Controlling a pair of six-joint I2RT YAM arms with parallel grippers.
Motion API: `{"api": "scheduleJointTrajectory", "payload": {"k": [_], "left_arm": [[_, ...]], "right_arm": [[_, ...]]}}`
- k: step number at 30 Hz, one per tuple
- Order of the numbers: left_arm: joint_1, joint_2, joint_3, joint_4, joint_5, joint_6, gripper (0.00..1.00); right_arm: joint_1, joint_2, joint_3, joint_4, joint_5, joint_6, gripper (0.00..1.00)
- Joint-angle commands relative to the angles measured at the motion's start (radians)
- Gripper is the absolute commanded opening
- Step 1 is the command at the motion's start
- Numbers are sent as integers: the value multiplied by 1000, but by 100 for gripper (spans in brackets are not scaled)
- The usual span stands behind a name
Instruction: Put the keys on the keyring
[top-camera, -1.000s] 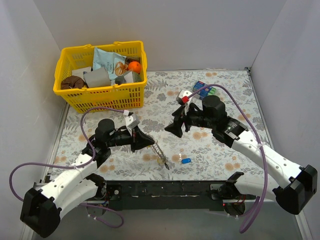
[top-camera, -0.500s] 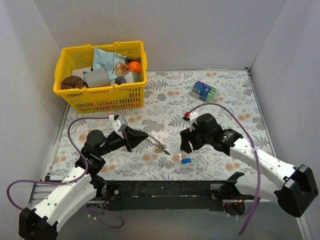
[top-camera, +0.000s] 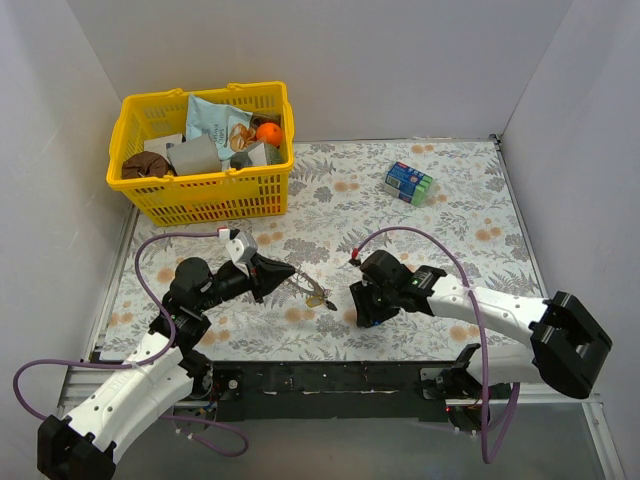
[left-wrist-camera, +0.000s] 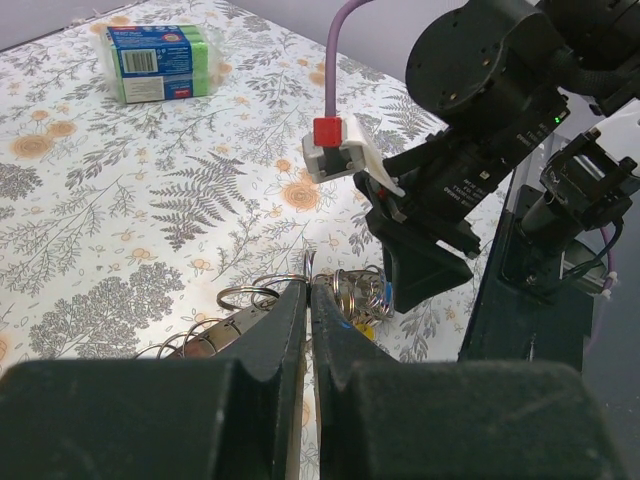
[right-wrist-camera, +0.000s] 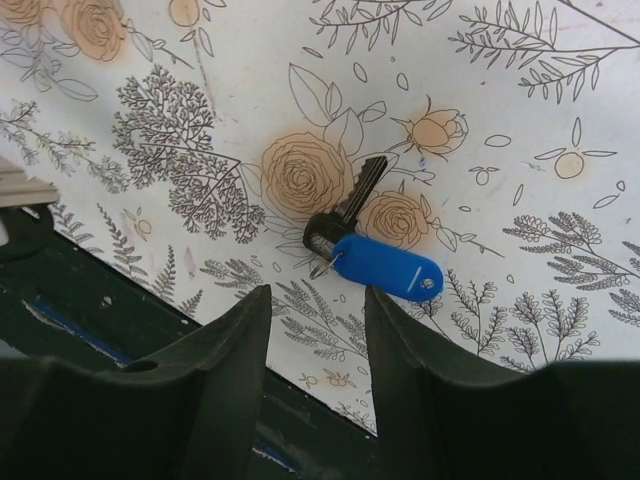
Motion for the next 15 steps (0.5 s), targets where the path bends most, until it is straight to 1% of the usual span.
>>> {"api": "scheduleJointTrajectory", "payload": {"k": [1, 2, 4, 5, 10, 13, 15], "left_arm": [[-5, -15, 41, 31, 7, 14, 0], [-5, -15, 41, 31, 10, 14, 0], [-3, -13, 44, 28, 14, 14, 0], [-5, -16, 43, 26, 17, 14, 0], [-5, -10, 41, 32, 30, 16, 0], [-3, -9, 43, 32, 31, 17, 0], [-3, -7, 44, 28, 28, 17, 0]], "right_arm": [[6, 47, -8, 60, 23, 35, 47], [6, 60, -10, 77, 23, 35, 42], [6, 77, -11, 92, 25, 35, 37], [6, 96, -8, 98, 20, 36, 31], [6, 128, 12, 101, 15, 29, 25], [6, 143, 12, 106, 14, 27, 20], [6, 154, 15, 100, 15, 26, 13]]}}
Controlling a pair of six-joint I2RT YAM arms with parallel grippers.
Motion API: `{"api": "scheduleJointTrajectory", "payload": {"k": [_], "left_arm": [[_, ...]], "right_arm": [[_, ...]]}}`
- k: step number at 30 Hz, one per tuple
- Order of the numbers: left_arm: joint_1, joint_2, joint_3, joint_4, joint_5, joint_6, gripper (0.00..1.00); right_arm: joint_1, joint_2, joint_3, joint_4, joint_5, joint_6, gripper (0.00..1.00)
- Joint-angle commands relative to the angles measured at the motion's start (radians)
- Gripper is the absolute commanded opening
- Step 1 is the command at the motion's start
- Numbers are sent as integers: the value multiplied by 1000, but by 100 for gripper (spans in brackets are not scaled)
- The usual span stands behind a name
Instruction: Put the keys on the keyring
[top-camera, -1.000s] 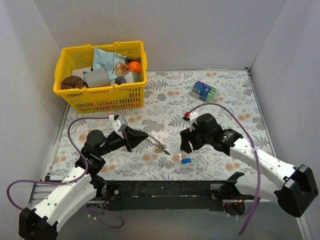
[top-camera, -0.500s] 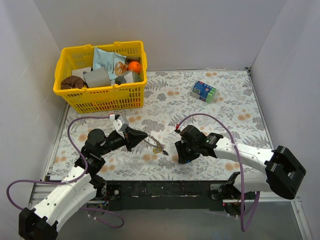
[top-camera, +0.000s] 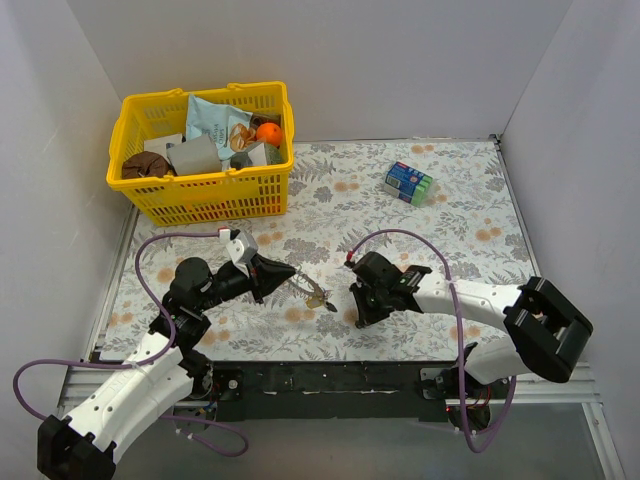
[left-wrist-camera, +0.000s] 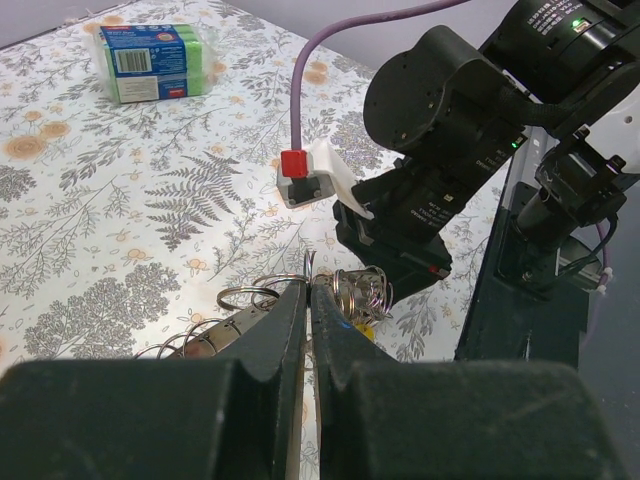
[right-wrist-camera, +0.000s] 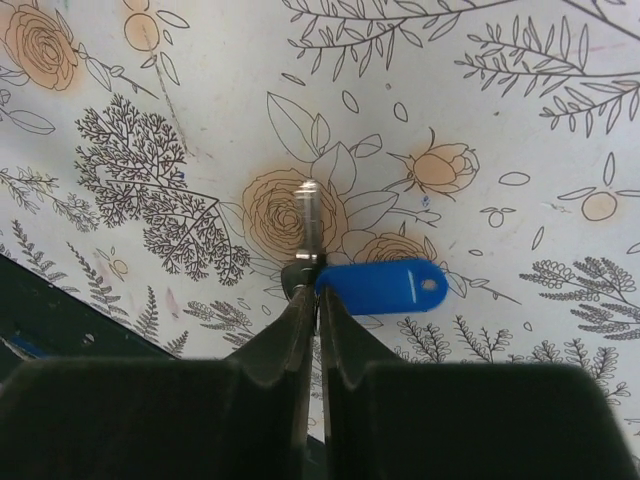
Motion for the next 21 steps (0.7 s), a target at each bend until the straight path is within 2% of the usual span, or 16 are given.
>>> {"api": "scheduleJointTrajectory", "payload": {"k": [1, 2, 3, 13, 21], "left_arm": [[-5, -9, 45, 27, 11, 19, 0], [-5, -8, 46, 22, 11, 19, 0], [-5, -8, 49, 19, 11, 20, 0], [-5, 0, 81, -51, 29, 65, 0], [-3, 55, 158, -219, 96, 146, 0]], "right_arm": [[6, 20, 21, 18, 10, -3, 9], [6, 16, 23, 11, 13, -5, 3], [6, 11, 29, 7, 18, -8, 1], [-5, -93, 139, -80, 170, -106, 1], [-129, -167, 184, -23, 30, -244, 1]]}}
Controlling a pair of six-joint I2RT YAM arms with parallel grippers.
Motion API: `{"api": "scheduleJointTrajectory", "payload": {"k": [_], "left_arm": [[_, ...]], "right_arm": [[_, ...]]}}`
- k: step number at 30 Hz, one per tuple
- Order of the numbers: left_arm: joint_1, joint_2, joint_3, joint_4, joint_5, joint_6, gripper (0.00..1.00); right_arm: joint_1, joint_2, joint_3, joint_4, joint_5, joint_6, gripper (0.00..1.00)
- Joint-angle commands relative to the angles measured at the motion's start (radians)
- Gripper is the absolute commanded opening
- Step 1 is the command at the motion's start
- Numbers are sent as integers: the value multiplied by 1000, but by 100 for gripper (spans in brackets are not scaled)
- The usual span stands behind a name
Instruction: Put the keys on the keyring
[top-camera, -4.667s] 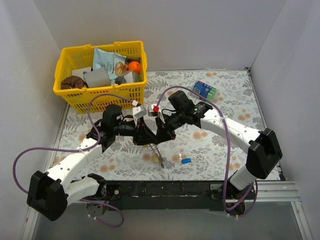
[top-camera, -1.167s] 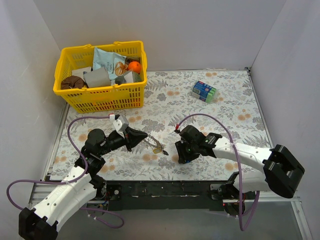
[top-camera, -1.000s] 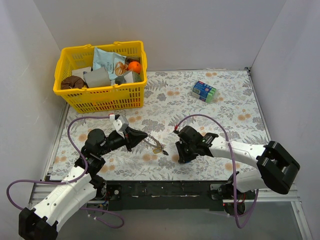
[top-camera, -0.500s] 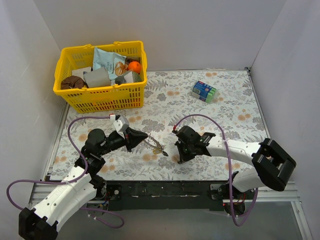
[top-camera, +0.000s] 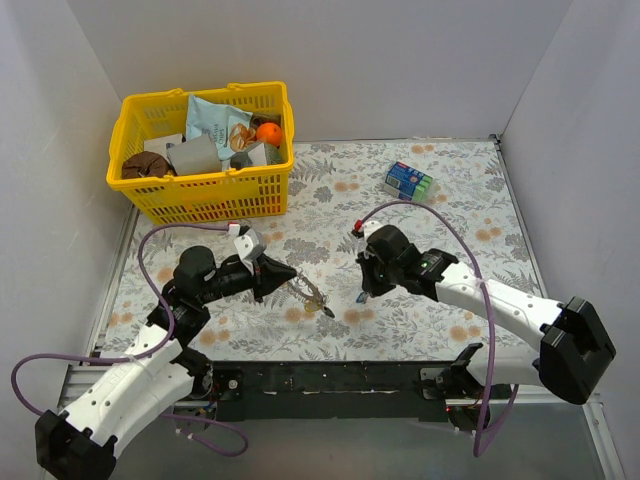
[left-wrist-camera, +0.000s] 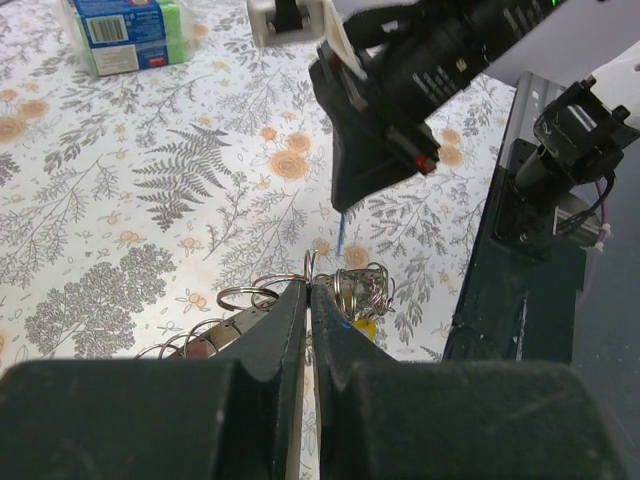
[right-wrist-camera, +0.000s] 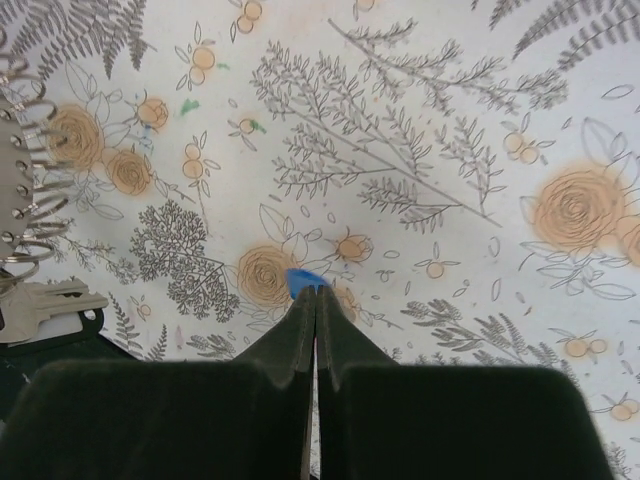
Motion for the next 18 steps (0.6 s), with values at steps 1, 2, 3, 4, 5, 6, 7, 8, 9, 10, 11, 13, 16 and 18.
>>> {"api": "scheduleJointTrajectory", "payload": {"k": [1, 2, 3, 4, 5, 6, 7, 8, 9, 10, 11, 13, 16, 18], "left_arm": [[-3, 19, 75, -86, 60, 79, 0], [-5, 24, 79, -101, 78, 86, 0], [-5, 27, 84, -106, 88, 92, 0], [-5, 30, 84, -110, 97, 102, 0], [-3, 37, 86, -114, 108, 112, 0], [-5, 40, 86, -114, 123, 117, 0], [-5, 47, 87, -114, 129, 122, 0], [-3, 53, 89, -115, 134, 123, 0], [-5, 59, 92, -114, 146, 123, 0], [-5, 63, 99, -112, 151, 125, 0], [-5, 70, 102, -112, 152, 125, 0], [-5, 89, 113, -109, 168, 123, 0], [-3, 120, 124, -97, 178, 119, 0], [-5, 146, 129, -91, 186, 117, 0]], "right_arm": [[-73, -44, 68, 37, -94, -113, 1], [-85, -55, 77, 42, -108, -132, 1], [-106, -59, 95, 48, -158, -155, 1], [-114, -67, 101, 55, -169, -191, 1], [-123, -84, 109, 66, -183, -208, 1], [-142, -93, 112, 80, -244, -228, 1], [-151, -115, 112, 94, -273, -262, 1], [-159, -122, 114, 115, -296, -276, 1], [-175, -132, 114, 130, -371, -297, 1], [-183, -145, 115, 143, -396, -311, 1], [-192, -150, 114, 158, -416, -322, 1], [-198, -158, 111, 181, -510, -362, 1], [-200, -153, 112, 227, -634, -390, 1], [-200, -144, 117, 244, -729, -399, 1]]}}
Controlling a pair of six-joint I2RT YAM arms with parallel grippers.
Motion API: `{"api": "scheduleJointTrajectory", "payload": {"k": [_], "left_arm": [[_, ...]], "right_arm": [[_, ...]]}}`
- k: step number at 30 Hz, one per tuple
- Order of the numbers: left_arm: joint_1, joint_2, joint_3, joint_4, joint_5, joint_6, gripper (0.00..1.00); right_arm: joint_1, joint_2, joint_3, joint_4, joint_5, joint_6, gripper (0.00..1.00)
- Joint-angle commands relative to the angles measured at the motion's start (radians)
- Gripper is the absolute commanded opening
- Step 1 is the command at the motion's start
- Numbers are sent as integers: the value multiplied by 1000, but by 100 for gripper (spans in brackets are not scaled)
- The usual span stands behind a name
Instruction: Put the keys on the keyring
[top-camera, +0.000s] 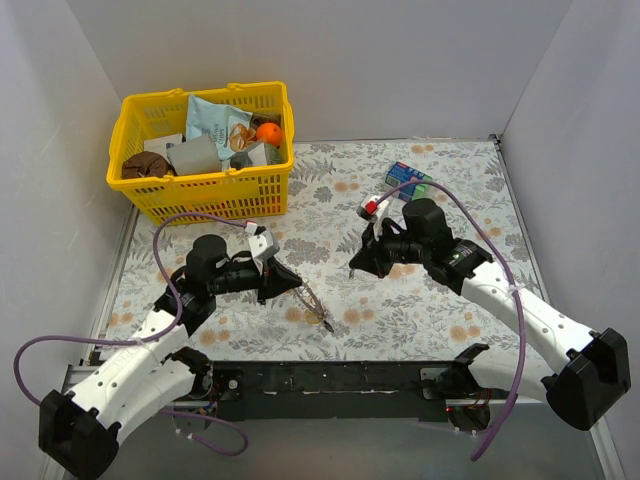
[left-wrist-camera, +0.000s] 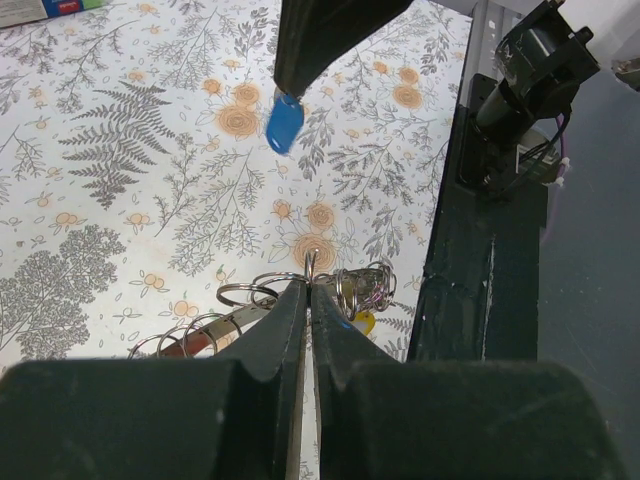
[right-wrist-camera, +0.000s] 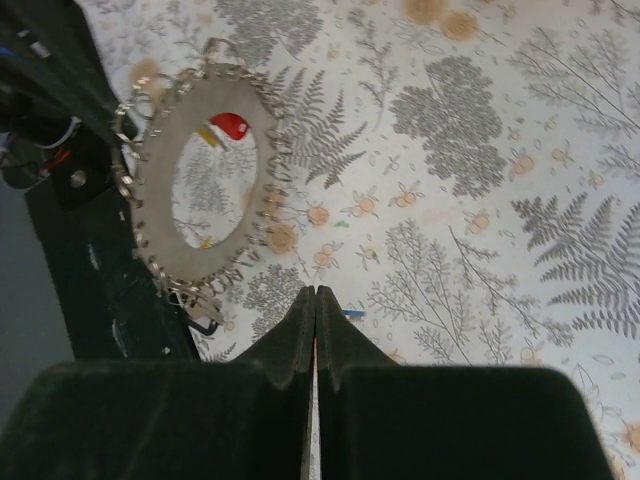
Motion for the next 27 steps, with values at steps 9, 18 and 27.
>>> {"api": "scheduleJointTrajectory", "payload": {"k": [9, 18, 27], "left_arm": [[-5, 63, 60, 82, 67, 19, 0], [-3, 83, 57, 152, 103, 10, 0], [-13, 158, 72, 206, 158, -14, 0]], "right_arm": [[-3, 93, 128, 83, -515, -120, 1], [0, 181, 177, 90, -605, -123, 1], [11, 219, 199, 95, -617, -124, 1]]}}
